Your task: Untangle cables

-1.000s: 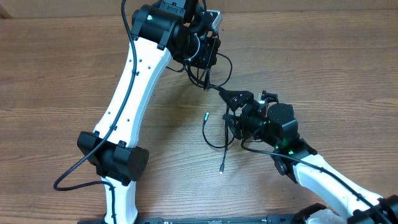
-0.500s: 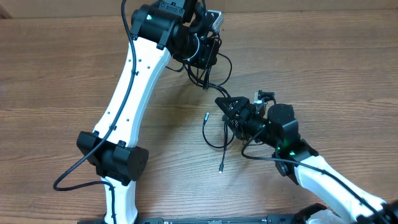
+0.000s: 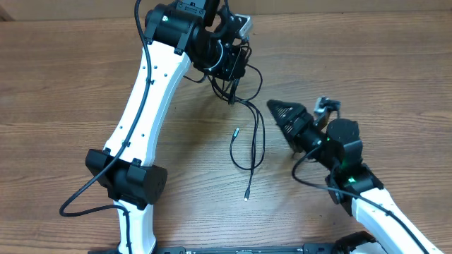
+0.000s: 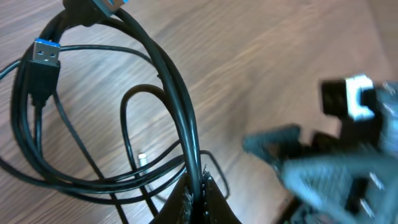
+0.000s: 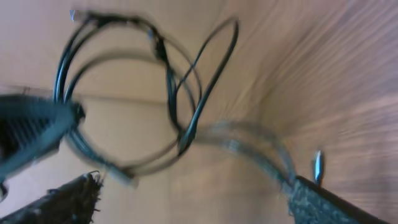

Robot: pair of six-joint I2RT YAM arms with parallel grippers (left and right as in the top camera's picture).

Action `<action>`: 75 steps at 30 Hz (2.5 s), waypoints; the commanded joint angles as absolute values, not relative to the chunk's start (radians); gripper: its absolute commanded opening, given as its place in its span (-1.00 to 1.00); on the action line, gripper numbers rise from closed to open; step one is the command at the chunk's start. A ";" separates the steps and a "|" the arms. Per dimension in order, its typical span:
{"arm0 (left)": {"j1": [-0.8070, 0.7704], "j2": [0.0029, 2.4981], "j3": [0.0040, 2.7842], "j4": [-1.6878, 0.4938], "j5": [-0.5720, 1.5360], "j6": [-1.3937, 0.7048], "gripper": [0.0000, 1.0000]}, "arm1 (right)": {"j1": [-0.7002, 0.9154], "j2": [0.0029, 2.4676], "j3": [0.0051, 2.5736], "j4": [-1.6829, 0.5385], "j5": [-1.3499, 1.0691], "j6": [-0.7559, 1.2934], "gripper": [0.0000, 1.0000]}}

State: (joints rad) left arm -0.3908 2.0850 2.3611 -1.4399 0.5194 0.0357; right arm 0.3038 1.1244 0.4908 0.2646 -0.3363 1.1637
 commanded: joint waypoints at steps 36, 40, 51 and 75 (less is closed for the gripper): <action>-0.399 2.049 2.386 -1.522 0.759 0.237 -0.91 | 0.265 1.362 0.491 0.635 -0.318 1.222 -0.24; -0.408 2.049 2.386 -1.515 0.759 0.241 -0.91 | 0.269 1.362 0.490 0.632 -0.332 1.223 -0.14; -0.414 2.049 2.386 -1.493 0.759 0.240 -0.92 | 0.293 1.369 0.490 0.512 -0.338 1.316 -0.01; -0.427 2.049 2.384 -1.491 0.667 0.240 -0.92 | 0.295 1.370 0.491 0.621 -0.304 1.193 -0.92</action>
State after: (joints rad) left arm -0.4194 2.0850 2.3611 -1.4967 0.6899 0.2176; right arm 0.2905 1.3663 0.4885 0.6479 -0.2996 1.2739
